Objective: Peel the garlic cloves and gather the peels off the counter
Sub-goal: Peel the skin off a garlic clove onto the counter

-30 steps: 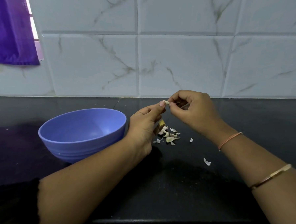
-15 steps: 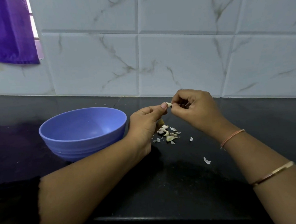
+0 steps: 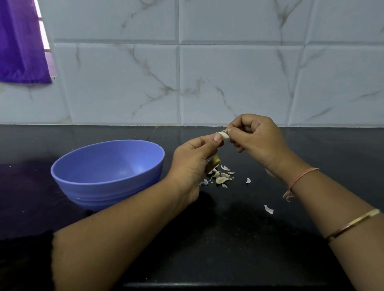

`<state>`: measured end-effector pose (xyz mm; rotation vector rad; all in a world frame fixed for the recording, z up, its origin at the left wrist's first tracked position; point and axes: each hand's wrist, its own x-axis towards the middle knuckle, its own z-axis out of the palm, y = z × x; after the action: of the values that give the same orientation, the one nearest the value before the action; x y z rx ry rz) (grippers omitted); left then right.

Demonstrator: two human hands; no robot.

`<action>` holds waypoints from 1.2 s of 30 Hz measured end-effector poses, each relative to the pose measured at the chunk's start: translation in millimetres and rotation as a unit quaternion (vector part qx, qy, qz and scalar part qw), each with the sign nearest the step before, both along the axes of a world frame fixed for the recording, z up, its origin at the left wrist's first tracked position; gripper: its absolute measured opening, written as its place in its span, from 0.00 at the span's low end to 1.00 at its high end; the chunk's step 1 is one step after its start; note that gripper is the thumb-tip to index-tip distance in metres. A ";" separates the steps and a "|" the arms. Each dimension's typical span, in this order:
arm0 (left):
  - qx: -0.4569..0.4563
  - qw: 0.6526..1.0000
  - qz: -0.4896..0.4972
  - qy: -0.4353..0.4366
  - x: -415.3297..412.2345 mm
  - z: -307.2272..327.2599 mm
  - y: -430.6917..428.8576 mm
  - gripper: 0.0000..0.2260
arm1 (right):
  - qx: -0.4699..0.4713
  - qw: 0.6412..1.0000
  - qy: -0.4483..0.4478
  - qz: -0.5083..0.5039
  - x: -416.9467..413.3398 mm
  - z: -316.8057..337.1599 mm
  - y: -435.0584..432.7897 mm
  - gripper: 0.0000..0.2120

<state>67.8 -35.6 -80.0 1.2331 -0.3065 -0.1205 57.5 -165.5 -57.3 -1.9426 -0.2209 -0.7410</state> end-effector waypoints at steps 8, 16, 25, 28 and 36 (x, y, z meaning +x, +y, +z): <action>0.021 0.999 0.007 -0.032 1.6 -3.0 0.8 0.03 | 0.025 0.999 0.004 -0.040 0.7 2.6 -6.7 0.07; 0.005 0.998 0.031 -0.045 2.9 -3.9 1.0 0.06 | -0.020 0.998 0.034 -0.056 2.4 -1.7 -9.3 0.06; 0.013 0.997 0.048 -0.051 4.8 -4.7 2.5 0.05 | -0.081 0.993 0.000 0.086 -3.3 2.2 -1.6 0.06; 0.012 0.998 0.043 -0.048 4.2 -4.7 3.0 0.05 | -0.091 0.992 0.001 0.085 -2.3 2.5 -1.8 0.07; 0.003 0.999 0.036 -0.025 4.6 -4.0 1.3 0.05 | -0.055 0.997 0.016 0.048 0.3 3.4 -4.4 0.12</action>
<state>72.4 -34.3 -84.0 1.2521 -0.3047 -0.0289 57.8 -169.9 -54.0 -2.0316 -0.3389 -0.6463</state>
